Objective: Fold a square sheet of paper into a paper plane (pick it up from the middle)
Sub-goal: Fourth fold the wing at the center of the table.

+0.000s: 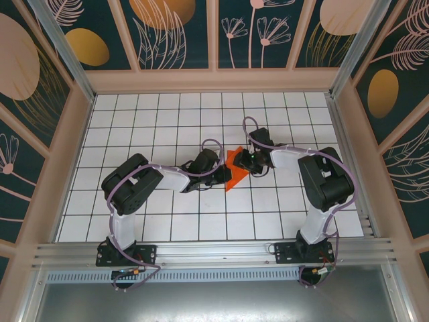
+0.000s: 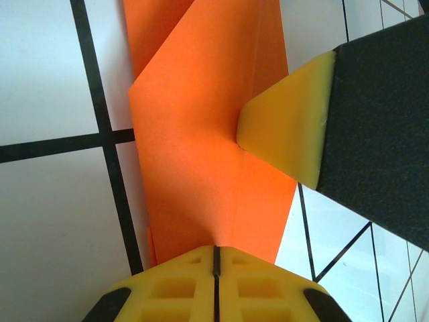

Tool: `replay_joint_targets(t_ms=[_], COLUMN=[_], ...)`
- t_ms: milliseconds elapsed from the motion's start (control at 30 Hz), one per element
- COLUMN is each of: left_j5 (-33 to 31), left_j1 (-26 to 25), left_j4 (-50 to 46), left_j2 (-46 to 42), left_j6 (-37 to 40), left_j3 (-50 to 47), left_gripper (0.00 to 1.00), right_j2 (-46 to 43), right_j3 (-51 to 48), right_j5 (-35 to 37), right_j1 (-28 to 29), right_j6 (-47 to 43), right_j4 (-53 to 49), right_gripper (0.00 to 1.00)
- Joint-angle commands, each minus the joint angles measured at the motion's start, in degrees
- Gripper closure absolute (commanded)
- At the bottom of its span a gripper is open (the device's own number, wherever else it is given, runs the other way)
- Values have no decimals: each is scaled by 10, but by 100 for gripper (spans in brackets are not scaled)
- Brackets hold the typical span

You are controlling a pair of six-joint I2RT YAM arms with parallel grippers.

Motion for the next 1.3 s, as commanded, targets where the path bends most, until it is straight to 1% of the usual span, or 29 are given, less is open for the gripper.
replay_joint_targets(t_ms=[0, 300, 633, 900, 1267], left_j5=[1, -4, -25, -24, -18], left_j1=[-1, -1, 3, 6, 6], left_j4=[-18, -27, -34, -41, -40], left_j2=[9, 1, 6, 20, 25], left_j6=[15, 19, 27, 30, 33], left_j3=[9, 17, 39, 39, 57], left_gripper=[90, 89, 89, 89, 89], right_j2=[133, 146, 151, 153, 159], right_j3=[-52, -47, -49, -50, -52], right_j5=[117, 143, 142, 143, 163], right_j1=[8, 15, 16, 16, 17], right_j6=[-16, -11, -5, -3, 2], right_j4=[-59, -71, -70, -70, -78], right_gripper=[57, 57, 58, 58, 64])
